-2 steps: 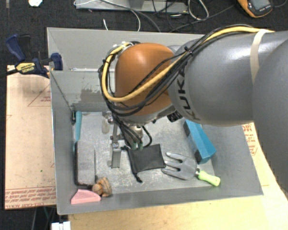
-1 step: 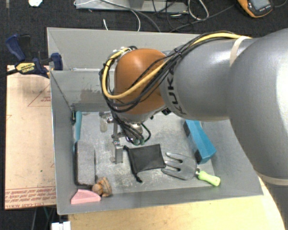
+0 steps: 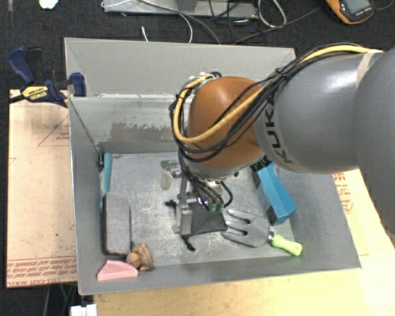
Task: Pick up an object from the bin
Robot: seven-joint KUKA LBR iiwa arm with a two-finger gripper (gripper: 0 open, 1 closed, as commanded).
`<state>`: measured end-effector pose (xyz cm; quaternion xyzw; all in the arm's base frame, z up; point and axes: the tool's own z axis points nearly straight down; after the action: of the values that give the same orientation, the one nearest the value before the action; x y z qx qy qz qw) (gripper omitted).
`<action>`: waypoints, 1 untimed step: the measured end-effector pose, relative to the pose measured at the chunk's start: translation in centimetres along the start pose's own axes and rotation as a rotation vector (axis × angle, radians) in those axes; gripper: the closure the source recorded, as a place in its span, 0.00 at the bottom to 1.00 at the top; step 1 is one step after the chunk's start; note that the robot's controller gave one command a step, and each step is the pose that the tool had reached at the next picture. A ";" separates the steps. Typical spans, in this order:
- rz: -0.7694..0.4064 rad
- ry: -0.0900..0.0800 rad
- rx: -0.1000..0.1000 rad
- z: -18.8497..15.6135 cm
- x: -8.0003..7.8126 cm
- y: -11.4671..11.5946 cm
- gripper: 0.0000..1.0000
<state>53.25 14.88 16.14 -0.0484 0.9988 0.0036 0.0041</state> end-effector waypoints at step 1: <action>-0.151 0.006 0.001 -1.6 2.1 -3.2 0.00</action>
Offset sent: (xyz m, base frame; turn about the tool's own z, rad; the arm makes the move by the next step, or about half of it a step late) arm 0.0860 -0.0475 -0.0468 -0.2520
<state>51.49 11.45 17.66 -0.1237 0.9923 0.0025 0.0012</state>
